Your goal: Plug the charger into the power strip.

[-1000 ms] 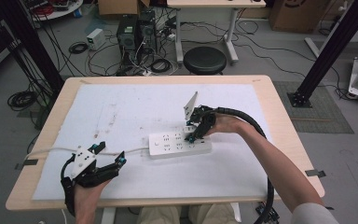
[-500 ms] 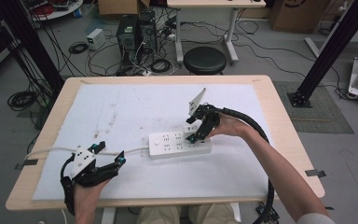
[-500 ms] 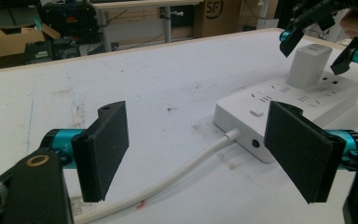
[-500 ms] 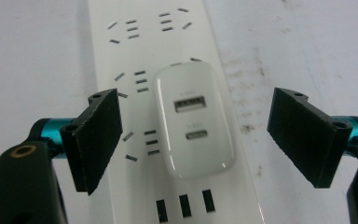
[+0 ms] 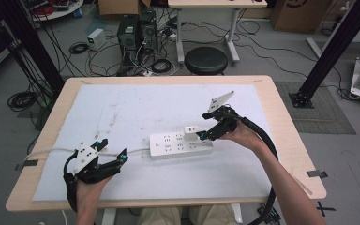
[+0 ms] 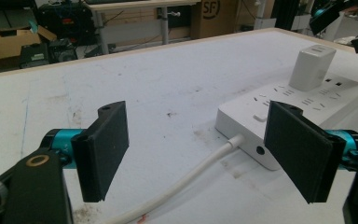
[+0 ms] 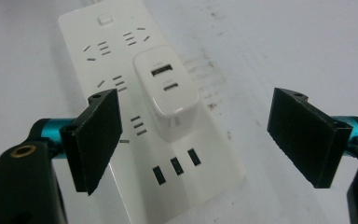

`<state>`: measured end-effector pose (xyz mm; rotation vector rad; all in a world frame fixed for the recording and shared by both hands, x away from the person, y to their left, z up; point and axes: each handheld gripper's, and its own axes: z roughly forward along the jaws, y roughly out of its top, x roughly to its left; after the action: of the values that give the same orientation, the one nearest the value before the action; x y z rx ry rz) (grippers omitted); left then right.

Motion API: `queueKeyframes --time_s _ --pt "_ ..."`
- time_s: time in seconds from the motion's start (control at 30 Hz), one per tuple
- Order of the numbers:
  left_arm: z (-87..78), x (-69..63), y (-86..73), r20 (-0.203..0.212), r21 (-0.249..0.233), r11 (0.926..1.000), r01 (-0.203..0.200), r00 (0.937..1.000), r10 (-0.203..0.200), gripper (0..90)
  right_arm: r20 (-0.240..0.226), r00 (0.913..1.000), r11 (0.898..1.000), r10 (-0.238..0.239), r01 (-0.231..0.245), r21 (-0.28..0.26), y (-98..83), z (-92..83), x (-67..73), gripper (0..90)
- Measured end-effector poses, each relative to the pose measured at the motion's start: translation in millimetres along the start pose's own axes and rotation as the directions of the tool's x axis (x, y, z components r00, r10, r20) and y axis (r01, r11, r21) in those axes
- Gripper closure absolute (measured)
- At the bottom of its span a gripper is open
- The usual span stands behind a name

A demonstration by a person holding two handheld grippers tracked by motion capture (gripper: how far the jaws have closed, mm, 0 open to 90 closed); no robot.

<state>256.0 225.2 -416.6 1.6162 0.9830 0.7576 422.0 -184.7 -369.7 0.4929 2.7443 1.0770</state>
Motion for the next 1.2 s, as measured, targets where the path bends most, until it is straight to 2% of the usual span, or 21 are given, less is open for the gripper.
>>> queueKeyframes --time_s 0.17,0.2,0.27,0.33,0.37,0.4,0.43,0.47,0.5,0.53,0.57,0.63,0.67,0.73,0.77,0.87,0.9,0.93,1.0,1.07,1.2 --pt "2.6 1.6 0.2 0.003 0.0 1.0 -0.006 1.0 0.006 22.0 0.039 0.9978 0.997 0.054 -0.052 -0.063 -13.8 -9.9 5.0 18.3" --pt "3.7 3.0 0.9 0.006 0.003 1.0 -0.008 0.9999 0.008 22.1 0.078 0.9913 0.987 0.106 -0.096 -0.129 -26.7 -17.2 10.0 18.4" --pt "4.4 4.2 1.4 0.005 0.0 1.0 -0.009 0.9999 0.009 22.0 0.102 0.9845 0.979 0.143 -0.125 -0.162 -33.2 -21.4 12.9 18.4" --pt "5.0 5.4 2.3 0.004 -0.005 1.0 -0.008 1.0 0.008 22.0 0.157 0.9713 0.965 0.178 -0.141 -0.22 -43.8 -28.4 18.1 18.4" --pt "5.0 5.4 2.3 0.004 -0.005 1.0 -0.008 1.0 0.008 22.0 0.157 0.9713 0.965 0.178 -0.141 -0.22 -43.8 -28.4 18.1 18.4" --pt "5.5 6.0 3.1 0.005 -0.009 0.9999 -0.006 1.0 0.006 22.0 0.193 0.9628 0.958 0.189 -0.138 -0.25 -49.1 -31.5 21.4 18.4" --pt "5.6 6.4 3.5 0.003 -0.005 0.9999 -0.013 0.9999 0.013 22.0 0.249 0.9408 0.941 0.231 -0.15 -0.303 -59.2 -38.1 28.9 18.4" --pt "6.1 6.2 3.6 0.005 -0.007 0.9999 -0.01 0.9999 0.01 22.0 0.258 0.9314 0.93 0.257 -0.166 -0.328 -64.4 -41.4 32.6 18.4" --pt "6.3 6.6 4.0 0.006 -0.001 0.9999 -0.016 0.9999 0.016 22.0 0.269 0.9253 0.922 0.267 -0.164 -0.352 -69.8 -44.2 35.2 18.4" --pt "6.3 6.6 4.0 0.006 -0.001 0.9999 -0.016 0.9999 0.016 22.0 0.269 0.9253 0.922 0.267 -0.164 -0.352 -69.8 -44.2 35.2 18.4" --pt "7.6 6.0 4.2 0.004 -0.005 0.9999 -0.013 0.9999 0.013 22.0 0.304 0.9021 0.905 0.306 -0.177 -0.386 -83.5 -49.4 44.2 18.4" --pt "8.3 5.2 4.6 0.002 -0.008 0.9999 -0.014 0.9999 0.014 22.0 0.322 0.8873 0.897 0.33 -0.189 -0.399 -90.5 -51.6 49.8 18.4" --pt "8.3 5.2 4.6 0.002 -0.008 0.9999 -0.014 0.9999 0.014 22.0 0.322 0.8873 0.897 0.33 -0.189 -0.399 -90.5 -51.6 49.8 18.4" --pt "9.4 4.6 5.0 0.004 -0.005 0.9998 -0.019 0.9998 0.019 22.0 0.357 0.8577 0.876 0.37 -0.194 -0.441 -102.2 -54.1 59.2 18.4" --pt "9.8 4.3 5.2 0.004 -0.005 0.9998 -0.02 0.9998 0.02 22.0 0.372 0.8475 0.872 0.379 -0.192 -0.451 -106.1 -54.9 62.3 18.4" --pt "10.2 4.2 5.2 0.0 -0.008 0.9998 -0.021 0.9998 0.021 22.0 0.42 0.796 0.848 0.436 -0.206 -0.488 -116.4 -56.8 73.1 18.4" --pt "10.2 4.2 5.2 0.0 -0.008 0.9998 -0.021 0.9998 0.021 22.0 0.42 0.796 0.848 0.436 -0.206 -0.488 -116.4 -56.8 73.1 18.4" --pt "10.1 4.5 4.7 -0.002 -0.006 0.9998 -0.021 0.9998 0.021 22.0 0.41 0.7651 0.812 0.497 -0.243 -0.531 -125.5 -60.2 79.2 18.4" --pt "10.3 4.7 4.2 -0.004 -0.009 0.9998 -0.016 0.9999 0.016 22.0 0.406 0.76 0.805 0.507 -0.249 -0.539 -127.6 -60.8 80.4 18.4" --pt "9.9 6.0 3.4 -0.01 -0.007 0.9999 -0.013 0.9999 0.013 22.0 0.404 0.7477 0.793 0.527 -0.261 -0.55 -133.6 -62.7 84.6 18.4" --pt "10.7 7.9 2.7 -0.016 -0.004 0.9999 -0.01 0.9998 0.01 22.0 0.405 0.7426 0.791 0.533 -0.268 -0.55 -141.3 -63.9 89.1 18.4"
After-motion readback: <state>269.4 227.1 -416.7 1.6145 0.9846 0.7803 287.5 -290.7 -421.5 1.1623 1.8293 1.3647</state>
